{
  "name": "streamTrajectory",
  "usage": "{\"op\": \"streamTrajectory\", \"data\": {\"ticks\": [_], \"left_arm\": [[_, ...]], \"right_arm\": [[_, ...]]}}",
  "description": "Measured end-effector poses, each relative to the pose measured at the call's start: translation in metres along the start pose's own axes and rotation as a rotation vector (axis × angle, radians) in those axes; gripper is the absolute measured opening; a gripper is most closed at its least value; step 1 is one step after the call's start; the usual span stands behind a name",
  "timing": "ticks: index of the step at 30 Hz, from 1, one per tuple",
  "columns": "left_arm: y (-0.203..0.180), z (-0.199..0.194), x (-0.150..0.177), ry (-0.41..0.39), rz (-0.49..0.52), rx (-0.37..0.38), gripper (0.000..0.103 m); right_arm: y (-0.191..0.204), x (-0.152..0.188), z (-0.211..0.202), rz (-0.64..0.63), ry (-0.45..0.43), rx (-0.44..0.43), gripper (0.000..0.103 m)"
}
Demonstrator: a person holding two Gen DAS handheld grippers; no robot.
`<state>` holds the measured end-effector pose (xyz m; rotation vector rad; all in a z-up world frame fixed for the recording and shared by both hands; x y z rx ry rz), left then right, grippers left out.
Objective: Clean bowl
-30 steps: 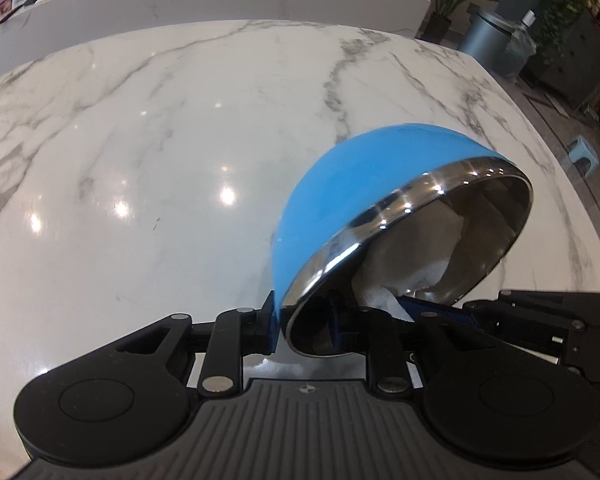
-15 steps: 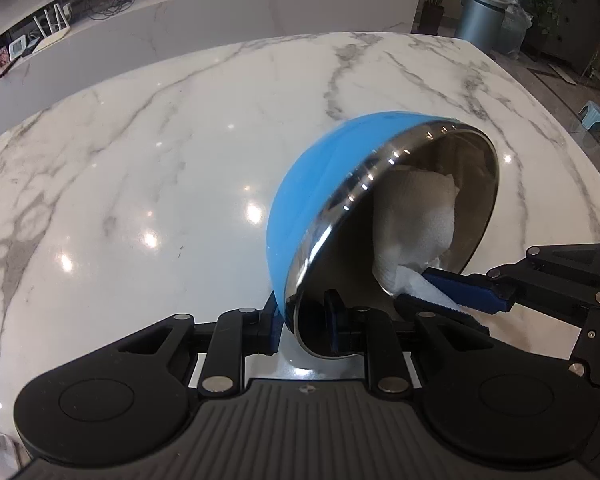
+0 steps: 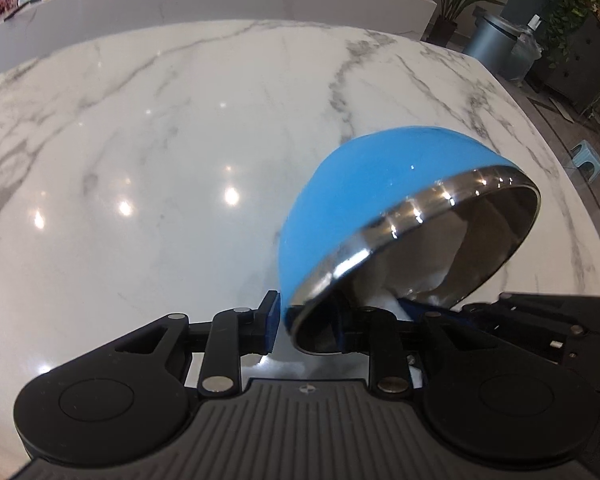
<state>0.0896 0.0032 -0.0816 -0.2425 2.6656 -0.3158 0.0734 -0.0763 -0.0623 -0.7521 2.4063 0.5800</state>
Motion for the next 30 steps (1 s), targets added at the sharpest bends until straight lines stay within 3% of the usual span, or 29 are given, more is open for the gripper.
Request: {"op": "streamTrajectory", "data": {"ticks": [8,13,20,23,30], "left_arm": [[-0.001,-0.003,0.0,-0.002,0.031,-0.004,0.02],[-0.001,-0.007,-0.001,-0.012,0.05,-0.01,0.018],[-0.003,-0.01,-0.003,-0.045,0.089,-0.039,0.018],[-0.003,-0.011,-0.003,-0.048,0.091,-0.043,0.018],[0.003,-0.009,-0.006,-0.049,0.021,-0.003,0.019]], "right_arm": [[0.004,-0.003,-0.002,-0.039,0.002,0.027,0.014],[0.003,-0.002,-0.005,-0.109,-0.004,0.093,0.014],[0.005,-0.004,-0.014,-0.31,-0.055,0.298,0.014],[0.006,-0.002,-0.012,-0.334,-0.052,0.312,0.014],[-0.003,0.0,-0.007,-0.236,-0.046,0.25,0.014]]}}
Point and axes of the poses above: each gripper's, at about its wrist camera, not at the fingertips, and z roughly the way its jaws point, y to its left, x to its underside, the point moved 9 cm from there along z, roughly the way its jaws point, and after that the axes turned 8 degrees about -z, right-handed, at the moved point
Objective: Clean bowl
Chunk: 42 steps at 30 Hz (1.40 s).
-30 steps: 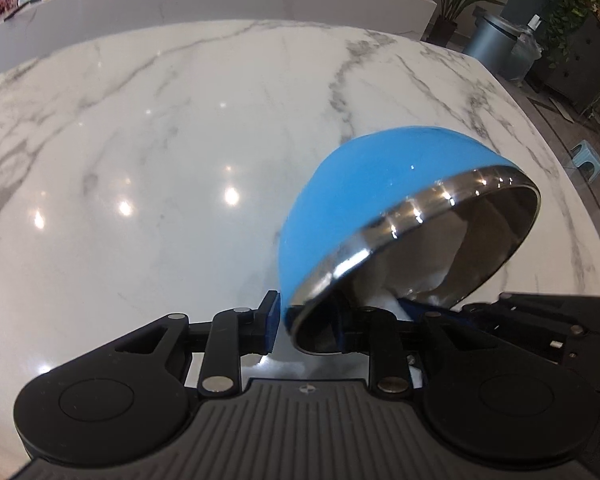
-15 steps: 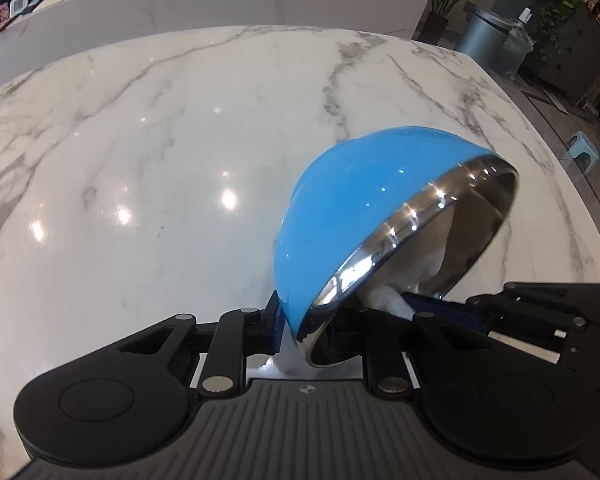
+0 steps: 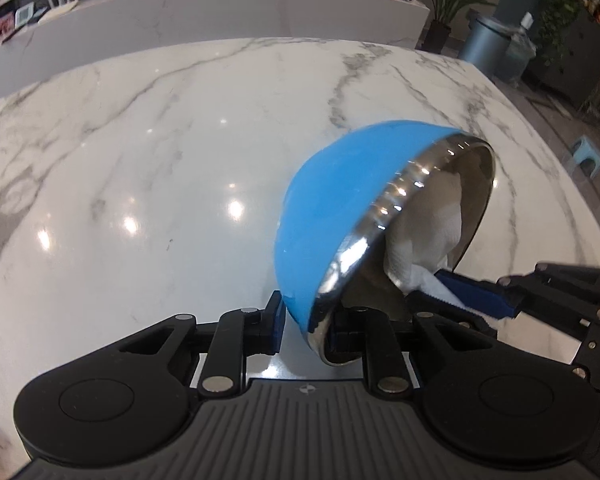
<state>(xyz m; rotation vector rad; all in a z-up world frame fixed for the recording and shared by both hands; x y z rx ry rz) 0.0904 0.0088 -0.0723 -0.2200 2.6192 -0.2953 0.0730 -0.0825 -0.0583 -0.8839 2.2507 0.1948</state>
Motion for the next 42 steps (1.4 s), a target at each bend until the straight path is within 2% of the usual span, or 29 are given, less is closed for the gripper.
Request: {"op": "streamTrajectory", "data": {"ticks": [3,7,10,13,16,22,35,42], "left_arm": [[0.001,0.002,-0.002,-0.006,-0.032,0.02,0.02],[0.003,0.0,-0.01,-0.064,-0.051,0.012,0.025],[0.002,-0.006,-0.017,-0.107,-0.043,0.015,0.027],[0.0,-0.009,-0.02,-0.13,-0.02,0.002,0.025],[-0.001,-0.007,-0.018,-0.107,-0.004,-0.005,0.011],[0.0,-0.001,-0.014,-0.051,-0.01,-0.006,0.011],[0.007,0.002,-0.013,0.018,-0.045,0.027,0.014],[0.014,0.005,-0.02,0.054,-0.06,0.059,0.014]], "right_arm": [[0.001,0.003,0.003,0.029,0.013,-0.035,0.014],[0.004,0.002,0.004,0.067,0.024,-0.091,0.014],[0.004,0.001,0.003,0.069,0.025,-0.096,0.014],[0.004,0.001,0.001,0.067,0.022,-0.092,0.014],[0.004,-0.001,-0.002,0.047,0.011,-0.073,0.014],[0.006,-0.005,-0.005,0.012,-0.016,-0.031,0.014],[0.005,-0.021,0.007,0.02,-0.054,-0.036,0.015],[0.01,-0.033,0.008,-0.069,-0.06,-0.024,0.017]]}}
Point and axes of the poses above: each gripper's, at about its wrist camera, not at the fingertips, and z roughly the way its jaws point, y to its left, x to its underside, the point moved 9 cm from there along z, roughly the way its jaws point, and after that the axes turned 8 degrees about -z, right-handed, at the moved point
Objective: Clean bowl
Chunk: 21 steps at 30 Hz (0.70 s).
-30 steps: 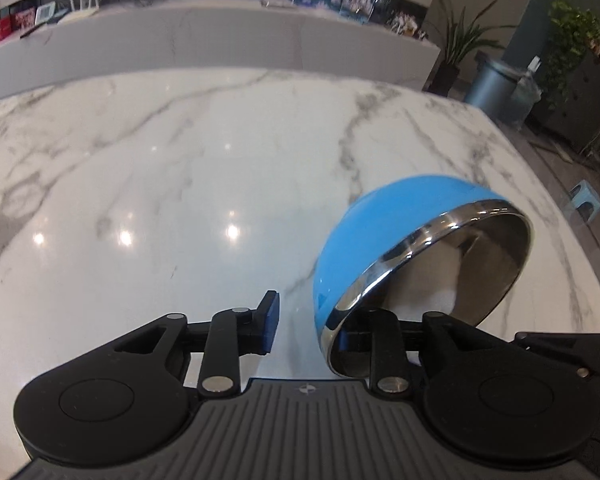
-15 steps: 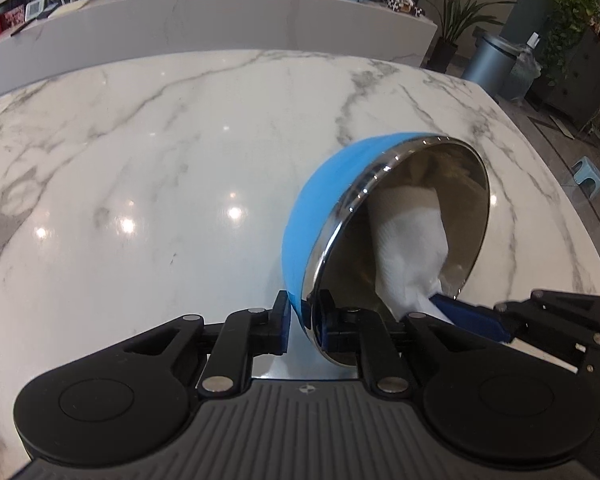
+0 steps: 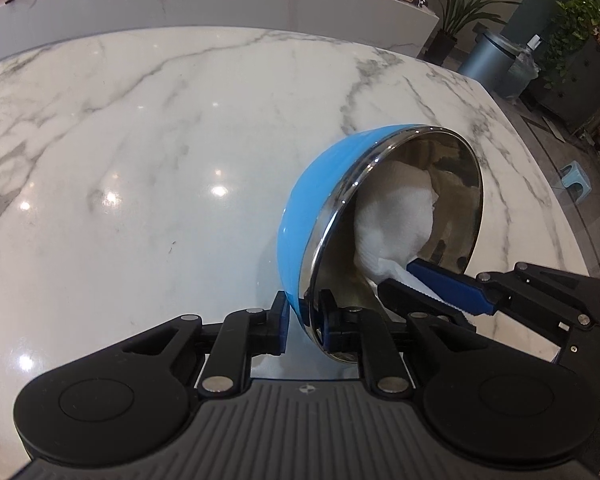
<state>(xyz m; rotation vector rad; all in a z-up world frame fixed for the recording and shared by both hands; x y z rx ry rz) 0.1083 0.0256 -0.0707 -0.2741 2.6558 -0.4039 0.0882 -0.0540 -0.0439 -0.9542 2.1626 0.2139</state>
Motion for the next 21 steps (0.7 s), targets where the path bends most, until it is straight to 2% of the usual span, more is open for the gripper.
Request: {"op": "streamTrajectory", "data": {"ticks": [4,7,14,21], "left_arm": [[0.004,-0.003,-0.008,-0.012,-0.025,0.029,0.014],[0.006,-0.005,-0.017,-0.028,-0.057,0.052,0.014],[0.008,0.002,-0.024,-0.026,-0.078,0.046,0.014],[0.01,0.008,-0.027,-0.018,-0.087,0.043,0.014]], "right_arm": [[-0.003,-0.01,-0.003,-0.015,-0.006,-0.011,0.027],[-0.01,-0.021,-0.002,0.003,-0.001,-0.025,0.027],[-0.024,-0.036,0.017,0.026,0.041,-0.024,0.027],[-0.027,-0.043,0.037,0.035,0.062,-0.043,0.021]]}}
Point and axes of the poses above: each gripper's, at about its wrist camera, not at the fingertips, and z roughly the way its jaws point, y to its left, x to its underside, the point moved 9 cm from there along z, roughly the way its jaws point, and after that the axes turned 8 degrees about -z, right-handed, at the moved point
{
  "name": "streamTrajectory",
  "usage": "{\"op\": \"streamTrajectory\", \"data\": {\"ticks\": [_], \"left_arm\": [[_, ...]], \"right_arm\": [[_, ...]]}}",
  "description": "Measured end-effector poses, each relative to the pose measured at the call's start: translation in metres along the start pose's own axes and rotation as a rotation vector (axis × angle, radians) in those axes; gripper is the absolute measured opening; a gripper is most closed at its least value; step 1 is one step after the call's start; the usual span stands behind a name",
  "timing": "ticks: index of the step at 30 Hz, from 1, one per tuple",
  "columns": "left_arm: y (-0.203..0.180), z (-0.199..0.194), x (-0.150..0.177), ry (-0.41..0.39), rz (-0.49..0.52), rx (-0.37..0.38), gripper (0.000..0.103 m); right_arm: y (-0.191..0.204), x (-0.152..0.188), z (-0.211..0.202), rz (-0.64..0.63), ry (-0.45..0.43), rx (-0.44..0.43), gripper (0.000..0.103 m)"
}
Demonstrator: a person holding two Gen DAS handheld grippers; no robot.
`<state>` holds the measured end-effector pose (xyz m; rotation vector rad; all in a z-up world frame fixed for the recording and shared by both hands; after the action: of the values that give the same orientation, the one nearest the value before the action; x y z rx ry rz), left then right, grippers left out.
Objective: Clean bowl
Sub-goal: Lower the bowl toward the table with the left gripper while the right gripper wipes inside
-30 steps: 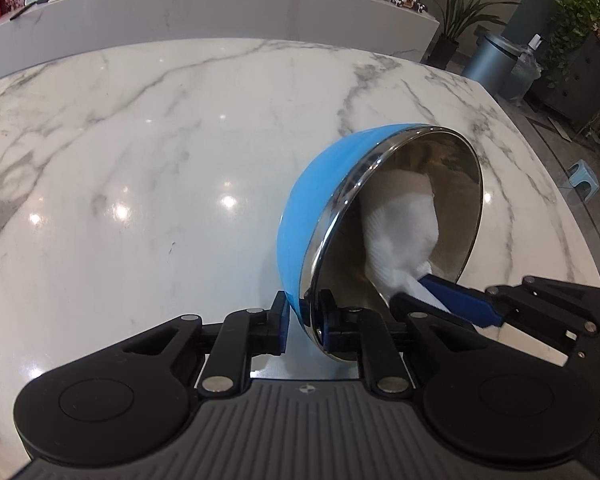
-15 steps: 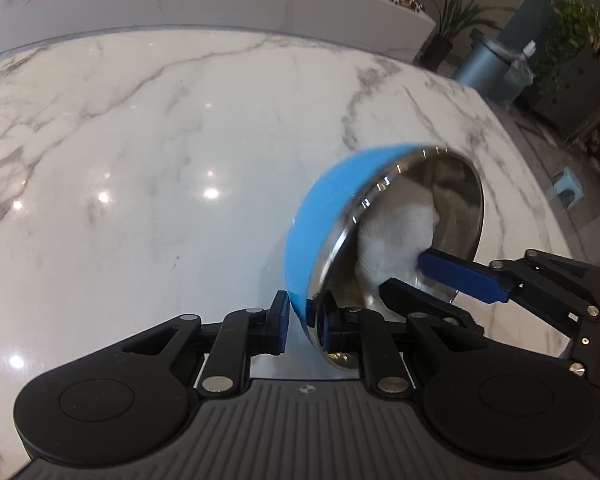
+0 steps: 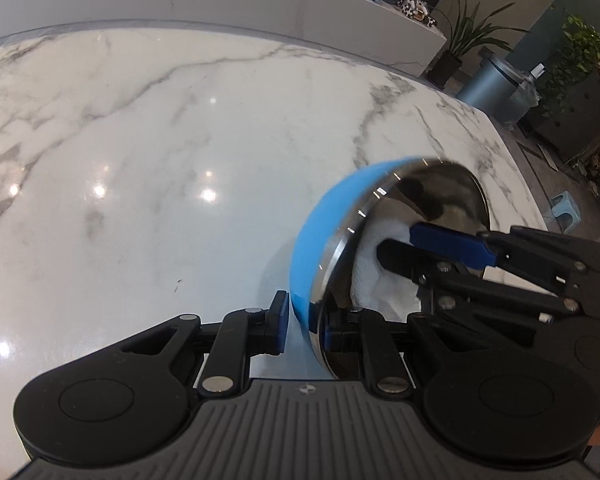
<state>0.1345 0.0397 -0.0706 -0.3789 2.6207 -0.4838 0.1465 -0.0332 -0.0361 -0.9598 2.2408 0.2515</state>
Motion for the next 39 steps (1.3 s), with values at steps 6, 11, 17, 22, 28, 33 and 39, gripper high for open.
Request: {"op": "streamTrajectory", "data": {"ticks": [6,11,17,22,28,33,39], "left_arm": [[0.004,0.002,-0.005,-0.003,-0.027,0.0,0.017],[0.005,-0.002,-0.004,0.009,-0.012,-0.001,0.018],[0.007,-0.006,0.001,0.051,-0.003,0.007,0.019],[0.012,-0.007,0.004,0.08,-0.015,0.012,0.019],[0.017,-0.007,-0.003,0.061,-0.044,-0.007,0.019],[0.022,-0.007,-0.005,0.052,-0.063,-0.033,0.022],[0.024,-0.007,-0.004,0.041,-0.054,-0.064,0.028]], "right_arm": [[-0.001,-0.006,0.015,-0.003,0.053,-0.035,0.019],[0.002,-0.002,0.017,0.016,0.116,-0.096,0.019],[0.012,0.007,0.012,-0.03,0.179,-0.161,0.018],[0.025,0.011,0.009,-0.105,0.216,-0.181,0.018],[0.032,0.011,0.007,-0.178,0.248,-0.179,0.017],[0.035,0.007,-0.003,-0.21,0.25,-0.118,0.019],[0.037,0.01,-0.009,-0.183,0.305,-0.097,0.035]]}}
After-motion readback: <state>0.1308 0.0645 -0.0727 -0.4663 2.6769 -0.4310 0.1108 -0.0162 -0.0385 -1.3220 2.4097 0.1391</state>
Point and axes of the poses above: each gripper's, at about its wrist camera, not at the fingertips, and z roughly the way its jaws point, y to its left, x to its underside, the point moved 9 cm from there along z, roughly the way its jaws point, and after that the axes turned 8 degrees about -z, right-handed, at the moved point
